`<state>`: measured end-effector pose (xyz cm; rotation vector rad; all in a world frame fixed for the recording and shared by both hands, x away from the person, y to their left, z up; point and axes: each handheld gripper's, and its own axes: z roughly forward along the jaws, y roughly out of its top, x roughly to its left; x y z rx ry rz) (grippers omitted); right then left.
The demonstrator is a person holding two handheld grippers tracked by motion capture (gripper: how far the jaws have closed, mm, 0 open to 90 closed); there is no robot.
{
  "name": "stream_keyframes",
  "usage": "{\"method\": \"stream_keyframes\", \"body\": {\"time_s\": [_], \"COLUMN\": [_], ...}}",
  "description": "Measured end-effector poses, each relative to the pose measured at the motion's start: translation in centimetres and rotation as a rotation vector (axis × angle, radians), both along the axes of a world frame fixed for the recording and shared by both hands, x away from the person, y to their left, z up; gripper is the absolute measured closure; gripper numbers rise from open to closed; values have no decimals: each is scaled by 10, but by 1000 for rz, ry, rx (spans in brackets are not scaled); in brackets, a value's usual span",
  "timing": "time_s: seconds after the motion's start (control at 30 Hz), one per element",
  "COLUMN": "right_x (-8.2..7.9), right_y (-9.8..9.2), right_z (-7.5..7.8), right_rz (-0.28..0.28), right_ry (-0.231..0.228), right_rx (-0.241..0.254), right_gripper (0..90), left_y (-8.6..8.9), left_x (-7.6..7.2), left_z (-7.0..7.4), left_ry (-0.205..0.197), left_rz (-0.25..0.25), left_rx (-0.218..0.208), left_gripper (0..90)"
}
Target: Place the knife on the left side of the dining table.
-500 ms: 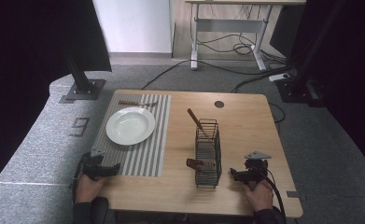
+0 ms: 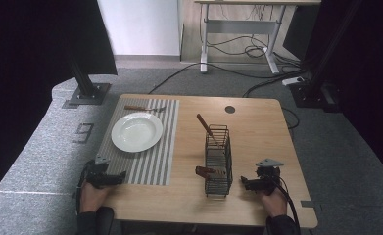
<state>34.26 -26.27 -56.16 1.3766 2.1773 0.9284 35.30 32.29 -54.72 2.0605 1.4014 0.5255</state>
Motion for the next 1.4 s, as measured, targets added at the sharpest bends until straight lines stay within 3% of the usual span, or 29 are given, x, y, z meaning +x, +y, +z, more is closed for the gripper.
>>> {"method": "stream_keyframes", "body": {"time_s": [0.37, 0.63, 1.0, 1.4], "right_x": [0, 0, 0, 0], "right_y": [0, 0, 0, 1], "right_z": [0, 0, 0, 0], "right_rz": [-1, -1, -2, -3], "right_ry": [0, 0, 0, 0], "right_rx": [2, 2, 2, 2], "right_gripper": [0, 0, 0, 0], "left_y": [0, -1, -17, -38], "left_x": [0, 0, 5, 15], "left_z": [7, 15, 29, 46], "left_ry": [-20, -41, -52, -57], "left_rz": [13, 1, -43, -85], "left_rx": [-24, -83, -97, -151], "left_gripper": [36, 38, 40, 28]}}
